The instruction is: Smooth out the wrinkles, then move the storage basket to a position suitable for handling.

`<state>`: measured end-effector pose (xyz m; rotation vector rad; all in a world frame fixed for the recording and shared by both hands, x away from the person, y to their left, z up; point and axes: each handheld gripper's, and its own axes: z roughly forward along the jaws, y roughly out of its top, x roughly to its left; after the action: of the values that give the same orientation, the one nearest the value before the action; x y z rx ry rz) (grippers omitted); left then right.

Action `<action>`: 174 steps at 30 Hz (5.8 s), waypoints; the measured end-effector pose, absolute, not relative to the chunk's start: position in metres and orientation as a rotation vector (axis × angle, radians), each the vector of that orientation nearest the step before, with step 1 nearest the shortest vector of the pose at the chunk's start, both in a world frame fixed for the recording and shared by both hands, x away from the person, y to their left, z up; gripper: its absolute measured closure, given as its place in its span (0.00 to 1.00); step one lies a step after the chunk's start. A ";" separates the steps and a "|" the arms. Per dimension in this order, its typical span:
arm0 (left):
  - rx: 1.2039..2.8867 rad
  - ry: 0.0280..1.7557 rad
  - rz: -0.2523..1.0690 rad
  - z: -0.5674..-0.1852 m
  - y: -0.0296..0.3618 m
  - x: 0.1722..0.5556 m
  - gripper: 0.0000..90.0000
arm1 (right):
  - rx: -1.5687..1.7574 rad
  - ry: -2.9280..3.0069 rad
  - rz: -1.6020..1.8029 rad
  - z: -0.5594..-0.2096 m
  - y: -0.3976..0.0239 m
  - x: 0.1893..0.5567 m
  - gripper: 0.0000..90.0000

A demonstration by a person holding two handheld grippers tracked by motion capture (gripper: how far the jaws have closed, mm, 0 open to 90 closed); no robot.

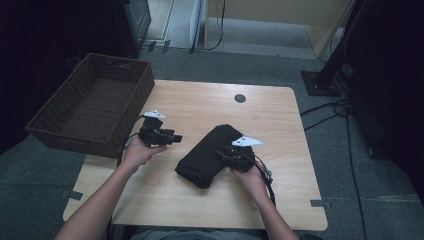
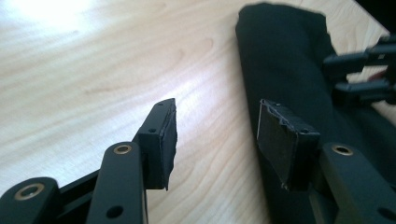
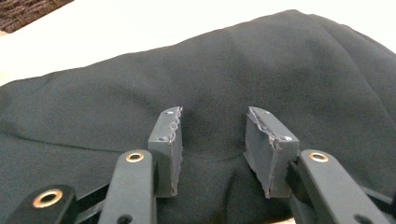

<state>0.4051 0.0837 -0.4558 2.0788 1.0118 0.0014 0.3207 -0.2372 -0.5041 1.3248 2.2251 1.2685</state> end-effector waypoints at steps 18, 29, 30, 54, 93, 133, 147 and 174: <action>2.061 1.097 0.102 -0.400 0.104 0.434 0.53 | 1.323 2.229 1.278 -0.505 -0.237 0.321 0.61; 2.065 1.156 0.189 -0.362 0.133 0.463 0.53 | 1.326 2.225 1.278 -0.505 -0.236 0.321 0.61; 2.062 1.163 0.199 -0.360 0.136 0.465 0.53 | 1.323 2.225 1.278 -0.505 -0.237 0.321 0.61; 2.016 1.306 0.272 -0.377 0.199 0.494 0.54 | 1.330 2.223 1.292 -0.506 -0.237 0.322 0.61; 2.071 1.372 0.145 -0.422 0.174 0.485 0.85 | 1.331 2.211 1.303 -0.507 -0.235 0.322 0.61; 2.174 1.084 0.012 -0.423 0.084 0.430 0.77 | 1.327 2.200 1.310 -0.508 -0.233 0.322 0.61; 2.170 0.991 0.073 -0.373 0.067 0.414 0.62 | 1.385 2.213 1.280 -0.494 -0.234 0.307 0.55; 2.271 0.913 0.011 -0.421 -0.002 0.384 0.52 | 1.306 2.251 1.225 -0.507 -0.229 0.308 0.55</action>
<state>0.3842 -0.0020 -0.4208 2.2712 0.9133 0.0114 0.3081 -0.2291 -0.5071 1.3060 2.2505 1.2249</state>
